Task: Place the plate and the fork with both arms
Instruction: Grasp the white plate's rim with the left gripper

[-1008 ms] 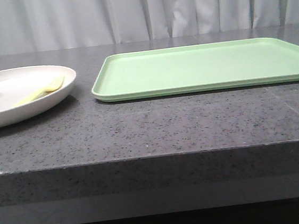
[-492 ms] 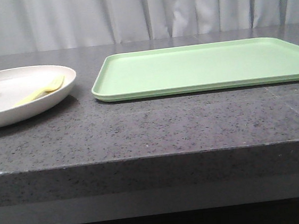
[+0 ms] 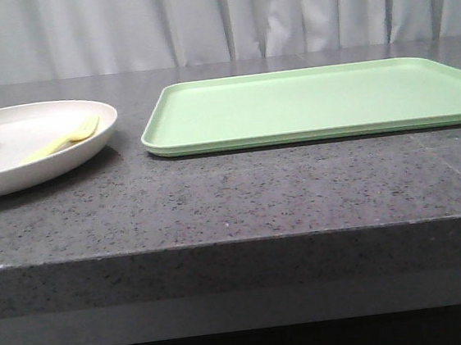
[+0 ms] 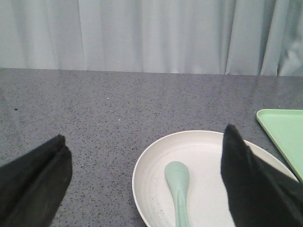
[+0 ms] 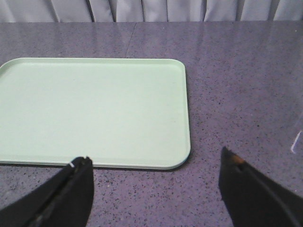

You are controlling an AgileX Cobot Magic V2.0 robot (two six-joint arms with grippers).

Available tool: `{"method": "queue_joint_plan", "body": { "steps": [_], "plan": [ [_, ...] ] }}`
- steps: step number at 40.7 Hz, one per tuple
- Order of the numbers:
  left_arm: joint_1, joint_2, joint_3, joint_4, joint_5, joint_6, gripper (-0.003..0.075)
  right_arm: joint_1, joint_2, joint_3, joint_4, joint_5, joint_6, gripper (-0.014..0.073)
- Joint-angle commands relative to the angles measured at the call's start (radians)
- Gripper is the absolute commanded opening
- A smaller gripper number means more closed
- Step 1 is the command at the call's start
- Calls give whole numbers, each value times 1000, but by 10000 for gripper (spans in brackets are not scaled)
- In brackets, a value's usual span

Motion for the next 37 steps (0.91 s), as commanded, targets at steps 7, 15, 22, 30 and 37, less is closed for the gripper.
{"method": "queue_joint_plan", "body": {
  "steps": [7,15,22,30,37],
  "plan": [
    [-1,230,-200,1,72,-6,566,1,7,-39,0,-116,-5,580],
    [-1,471,-434,1,337,-42,566,1,7,-39,0,-116,-5,580],
    [-1,647,-611,10,583,-62,566,1,7,-39,0,-116,-5,580],
    [-1,851,-771,53,830,-62,566,1,7,-39,0,-116,-5,580],
    [-1,979,-851,72,896,-62,566,1,7,-39,0,-116,-5,580]
  ]
}}
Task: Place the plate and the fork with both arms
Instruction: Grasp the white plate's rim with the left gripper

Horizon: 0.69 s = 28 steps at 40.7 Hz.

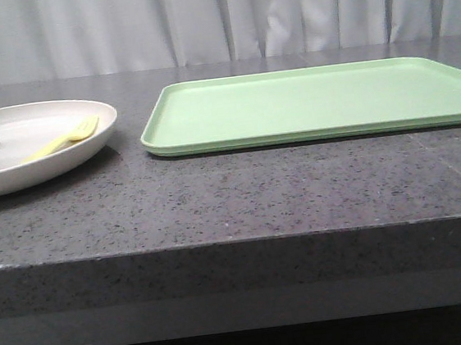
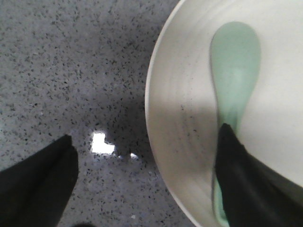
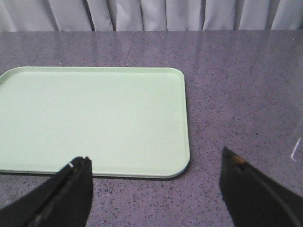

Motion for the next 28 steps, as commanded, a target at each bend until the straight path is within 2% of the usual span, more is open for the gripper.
{"method": "queue_joint_plan", "body": {
  "steps": [1,21,25,28],
  "plan": [
    [-1,26,-64,14,-3,-16,566,1,7,-39,0,-88,-5,580],
    [-1,135,-71,10,-37,-16,559,1,7,-39,0,-88,-5,580],
    [-1,135,-71,3,-37,-16,499,1,7,-39,0,-88,-5,580],
    [-1,135,-71,-18,-37,-16,413,1,7,-39,0,-88,-5,580]
  ]
}}
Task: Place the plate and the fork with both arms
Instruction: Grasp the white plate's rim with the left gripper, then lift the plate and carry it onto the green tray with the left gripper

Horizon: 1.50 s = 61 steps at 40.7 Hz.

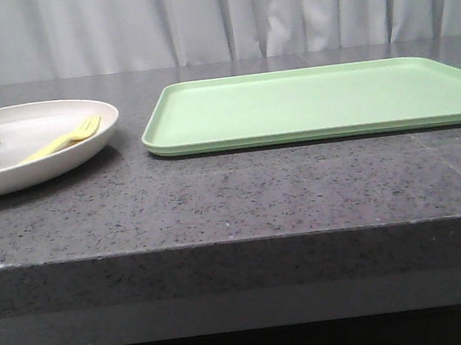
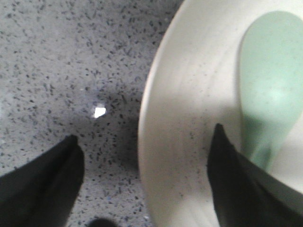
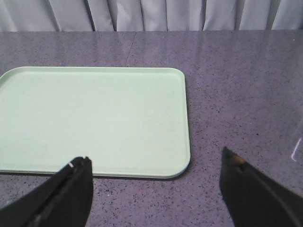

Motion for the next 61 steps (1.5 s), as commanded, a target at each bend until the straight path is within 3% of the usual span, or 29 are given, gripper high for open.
{"method": "queue_joint_plan", "body": {
  "steps": [1,12,20,25,35,41,50,61],
  "plan": [
    [-1,-29,-24,-21,-30,-13,382,1,7,-39,0,-88,-5,580],
    [-1,-29,-24,-38,-52,-13,-18,1,7,-39,0,-88,-5,580],
    [8,-48,-24,-42,-55,-13,-18,1,7,-39,0,-88,-5,580],
    [55,-79,-24,-129,-68,19,-17,1,7,-39,0,-88,-5,580],
    [192,-126,-24,-541,-95,234,-18,1,7,-39,0,-88,-5,580],
    [210,-127,-24,-756,-95,316,-18,1,7,-39,0,-88,-5,580],
    [69,-106,-62,-789,-194,331,-18,1,7,-39,0,-88,-5,580],
    [-177,79,-314,-787,-210,225,-18,1,7,-39,0,-88,-5,580]
  ]
}}
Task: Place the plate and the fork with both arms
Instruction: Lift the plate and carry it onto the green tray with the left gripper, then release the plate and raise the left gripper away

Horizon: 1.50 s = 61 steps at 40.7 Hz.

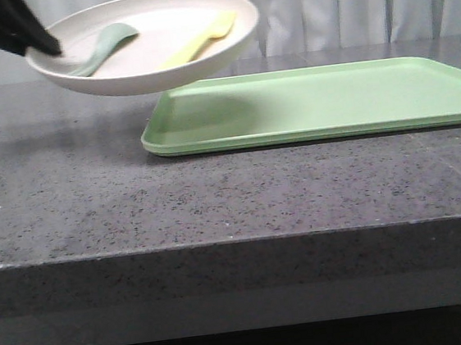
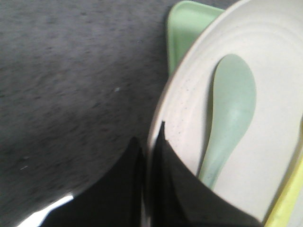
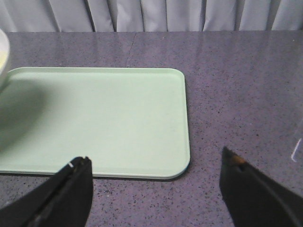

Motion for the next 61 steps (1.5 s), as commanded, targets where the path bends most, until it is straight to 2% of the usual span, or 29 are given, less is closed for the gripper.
{"method": "queue_joint_plan", "body": {
  "steps": [1,10,18,23,36,39,47,51,57,61],
  "plan": [
    [-84,28,-135,-65,-41,-53,-18,1,7,-37,0,-85,-5,580],
    [-216,207,-348,-46,-28,-141,-18,1,7,-37,0,-71,-5,580],
    [-290,337,-515,85,-7,-301,-18,1,7,-37,0,-51,-5,580],
    [-302,380,-561,88,-7,-333,-18,1,7,-37,0,-48,-5,580],
    [-302,396,-563,92,-1,-348,-12,1,7,-37,0,-49,-5,580],
    [-302,396,-563,92,-1,-348,18,1,7,-37,0,-49,-5,580],
    [-302,396,-566,92,-10,-348,243,1,7,-37,0,-49,-5,580],
    [-300,392,-584,92,0,-330,309,1,7,-37,0,-49,-5,580],
    [-286,368,-676,106,97,-257,278,1,7,-37,0,-51,-5,580],
    [-282,355,-754,150,188,-238,189,1,7,-37,0,-51,-5,580]
  ]
}}
